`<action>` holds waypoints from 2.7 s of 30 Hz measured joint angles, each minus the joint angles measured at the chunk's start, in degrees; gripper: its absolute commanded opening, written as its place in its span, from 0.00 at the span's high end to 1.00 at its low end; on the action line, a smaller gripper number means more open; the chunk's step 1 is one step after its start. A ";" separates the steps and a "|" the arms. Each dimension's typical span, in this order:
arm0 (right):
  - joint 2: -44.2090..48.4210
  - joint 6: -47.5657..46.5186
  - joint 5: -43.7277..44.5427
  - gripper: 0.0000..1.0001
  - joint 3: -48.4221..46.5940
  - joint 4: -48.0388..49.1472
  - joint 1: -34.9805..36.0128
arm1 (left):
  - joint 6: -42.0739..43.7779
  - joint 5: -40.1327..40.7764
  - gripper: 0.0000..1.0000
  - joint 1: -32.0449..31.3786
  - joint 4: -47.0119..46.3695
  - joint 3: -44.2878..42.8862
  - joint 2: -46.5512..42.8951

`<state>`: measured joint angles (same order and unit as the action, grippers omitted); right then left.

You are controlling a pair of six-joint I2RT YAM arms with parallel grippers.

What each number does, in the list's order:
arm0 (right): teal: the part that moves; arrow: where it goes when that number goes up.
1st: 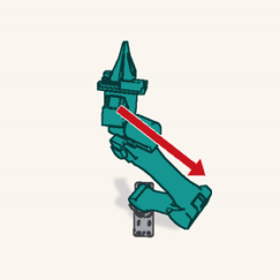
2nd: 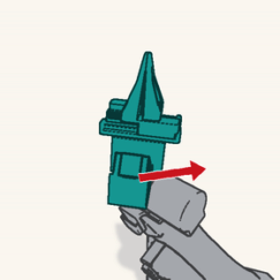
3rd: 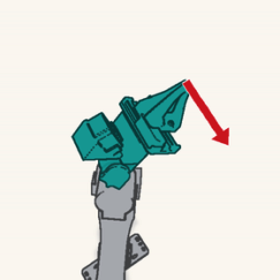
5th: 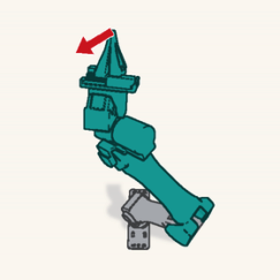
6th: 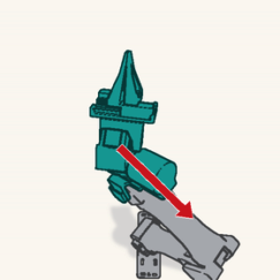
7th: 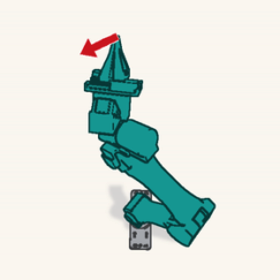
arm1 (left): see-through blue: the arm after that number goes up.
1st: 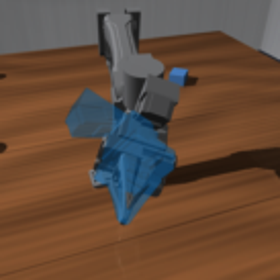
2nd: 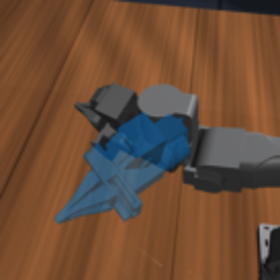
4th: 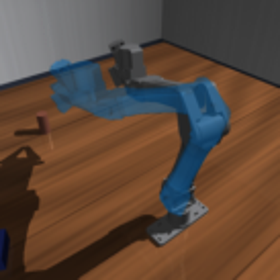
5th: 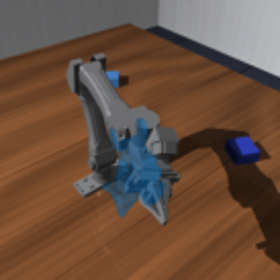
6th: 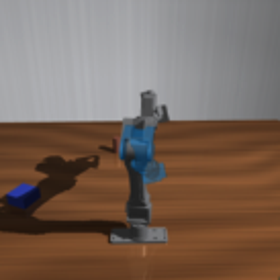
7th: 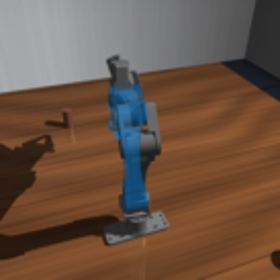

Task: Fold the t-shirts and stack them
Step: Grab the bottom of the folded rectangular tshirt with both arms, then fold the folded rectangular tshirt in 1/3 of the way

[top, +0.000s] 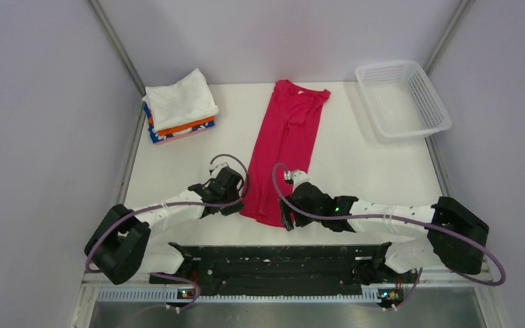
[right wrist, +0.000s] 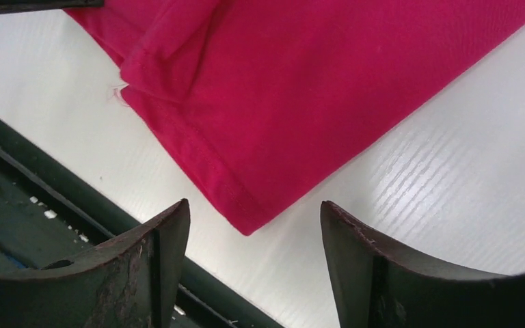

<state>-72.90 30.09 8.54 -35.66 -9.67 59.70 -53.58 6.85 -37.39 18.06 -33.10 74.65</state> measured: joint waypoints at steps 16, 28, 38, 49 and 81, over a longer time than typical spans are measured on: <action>-11.61 -1.44 0.90 0.46 -3.04 3.04 4.33 | 0.26 0.02 1.00 0.00 3.10 0.96 -2.51; -11.56 -0.87 4.57 0.61 -3.58 0.24 8.74 | 0.39 0.02 1.00 0.00 3.65 0.96 -2.89; -13.46 0.68 7.19 1.00 -5.55 -2.34 9.97 | 1.57 0.35 1.00 0.00 6.03 1.73 -5.53; -8.70 1.57 -1.55 1.00 -2.12 -1.46 15.41 | 5.57 -3.67 1.00 -1.09 15.06 4.87 -20.28; -8.92 -14.38 3.30 1.00 -13.31 0.96 -16.22 | 16.96 -2.19 1.00 9.33 -3.50 -30.58 16.17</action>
<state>-81.82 15.70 11.84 -48.97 -8.71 43.48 -36.62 4.67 -28.05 14.57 -63.68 90.83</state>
